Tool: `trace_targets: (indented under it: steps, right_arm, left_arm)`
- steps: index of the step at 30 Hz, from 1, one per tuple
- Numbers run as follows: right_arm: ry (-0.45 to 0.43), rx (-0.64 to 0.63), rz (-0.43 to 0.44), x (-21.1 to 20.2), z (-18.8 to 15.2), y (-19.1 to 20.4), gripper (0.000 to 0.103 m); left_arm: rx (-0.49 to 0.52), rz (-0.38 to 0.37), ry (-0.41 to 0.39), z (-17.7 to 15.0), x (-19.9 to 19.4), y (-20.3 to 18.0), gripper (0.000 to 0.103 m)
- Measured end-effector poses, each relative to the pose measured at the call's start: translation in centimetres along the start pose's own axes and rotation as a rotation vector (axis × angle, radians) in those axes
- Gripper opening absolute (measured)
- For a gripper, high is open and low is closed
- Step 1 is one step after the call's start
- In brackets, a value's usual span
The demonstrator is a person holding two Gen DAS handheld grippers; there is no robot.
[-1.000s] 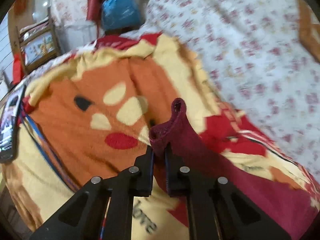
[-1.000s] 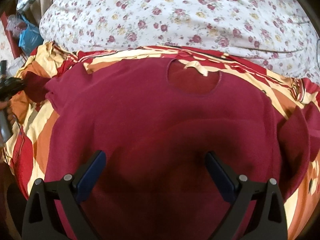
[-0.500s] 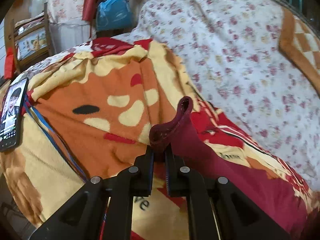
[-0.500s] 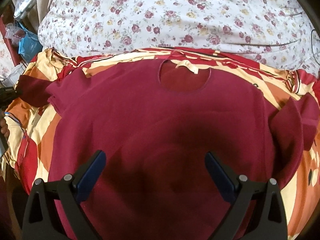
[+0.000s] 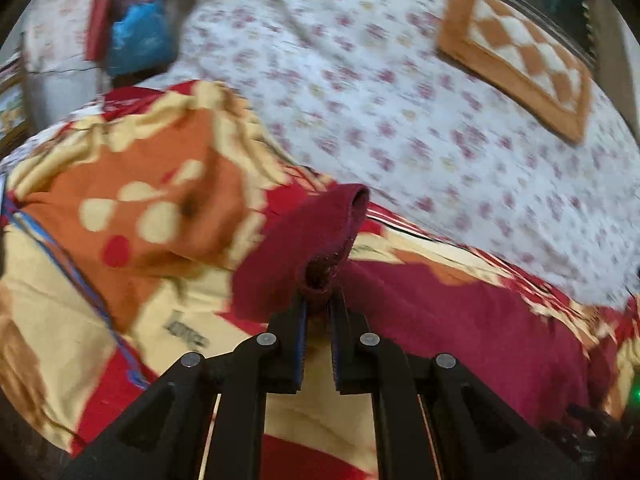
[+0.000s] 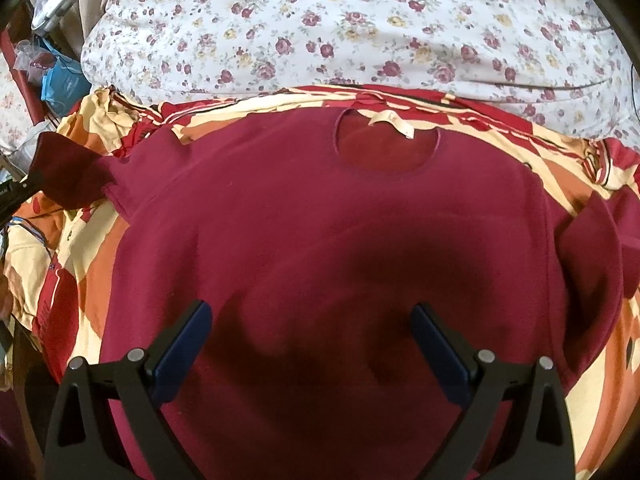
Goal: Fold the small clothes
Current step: 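Lift the sleeve with the left gripper and fold it across the sweater body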
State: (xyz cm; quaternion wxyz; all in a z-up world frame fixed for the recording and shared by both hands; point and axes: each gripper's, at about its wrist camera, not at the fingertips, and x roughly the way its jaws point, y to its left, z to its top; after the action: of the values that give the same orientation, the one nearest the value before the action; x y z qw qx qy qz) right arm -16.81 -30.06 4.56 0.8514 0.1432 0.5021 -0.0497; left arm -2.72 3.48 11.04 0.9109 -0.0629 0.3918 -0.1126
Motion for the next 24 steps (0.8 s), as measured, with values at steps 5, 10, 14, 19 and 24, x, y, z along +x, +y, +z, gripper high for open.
trace_targets:
  steps: [5,10,14,19,24]
  right_arm:
    - [-0.038,-0.003,0.003,-1.5,0.4,-0.5,0.101]
    - [-0.07,0.078,0.015,-3.2,1.2,-3.3,0.101]
    - [-0.094,0.141,0.001,-4.5,1.4,-6.1,0.101]
    - [-0.107,0.203,-0.029,-5.4,0.8,-9.7,0.101]
    - [-0.092,0.247,-0.038,-5.3,-0.4,-12.2,0.101]
  left_arm:
    - [0.07,-0.122,0.024,0.1,-1.1,-6.5,0.0]
    - [0.128,-0.258,0.04,-0.1,-2.0,-13.5,0.0]
    - [0.2,-0.308,0.066,-1.2,-1.6,-18.8,0.0]
    - [0.275,-0.38,0.135,-4.1,-0.3,-24.9,0.0]
    - [0.331,-0.481,0.193,-7.4,-0.1,-29.6,0.0]
